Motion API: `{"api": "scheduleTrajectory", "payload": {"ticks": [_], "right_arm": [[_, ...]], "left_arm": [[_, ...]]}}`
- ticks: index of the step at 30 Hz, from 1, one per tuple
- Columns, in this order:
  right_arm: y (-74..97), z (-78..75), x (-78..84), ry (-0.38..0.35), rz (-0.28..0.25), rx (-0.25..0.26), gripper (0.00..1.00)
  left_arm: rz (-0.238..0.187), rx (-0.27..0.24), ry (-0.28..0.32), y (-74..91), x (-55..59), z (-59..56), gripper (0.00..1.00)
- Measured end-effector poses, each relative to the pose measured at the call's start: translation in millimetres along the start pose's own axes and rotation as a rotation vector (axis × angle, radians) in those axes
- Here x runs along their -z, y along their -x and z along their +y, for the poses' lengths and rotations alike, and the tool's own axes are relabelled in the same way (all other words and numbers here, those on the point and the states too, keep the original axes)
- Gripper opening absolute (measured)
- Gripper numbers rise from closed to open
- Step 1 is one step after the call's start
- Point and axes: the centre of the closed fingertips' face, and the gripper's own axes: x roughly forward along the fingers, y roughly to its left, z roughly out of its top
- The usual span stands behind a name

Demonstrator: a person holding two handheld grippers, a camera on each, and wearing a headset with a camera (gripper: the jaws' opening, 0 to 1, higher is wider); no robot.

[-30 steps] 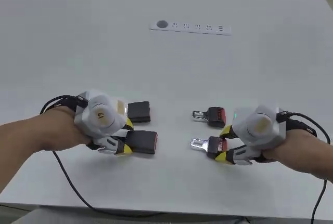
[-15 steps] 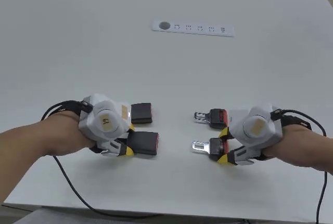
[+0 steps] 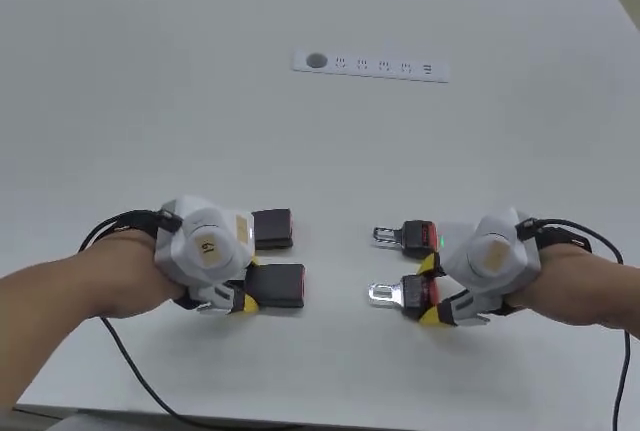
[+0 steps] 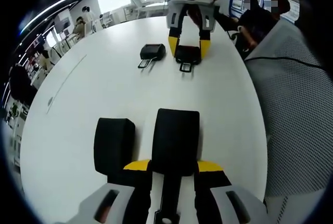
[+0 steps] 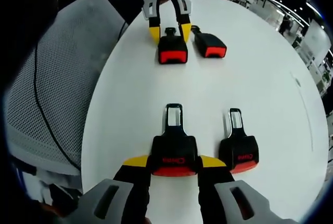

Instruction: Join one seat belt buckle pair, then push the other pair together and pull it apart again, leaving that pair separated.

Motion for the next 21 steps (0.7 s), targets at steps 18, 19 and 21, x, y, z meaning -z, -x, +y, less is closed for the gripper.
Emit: {"api": "scheduleTrajectory", "payload": {"ticks": [18,19,21], "right_arm": [[-0.9,-1.9,-6.0,-0.004,0.029,0.012,0.32],[-2.5,-2.4,-9.2,-0.001,0.024,0.015,0.32],[-5.5,-1.6,-15.9,-0.002,0.014,0.016,0.32]], "left_arm": [[0.009,0.001,0.000,-0.5,-2.9,-2.3,0.32],[0.010,0.000,0.001,-0.6,-3.0,-2.4,0.32],[0.011,-0.001,0.002,-0.9,-2.7,-2.2,0.32]]}}
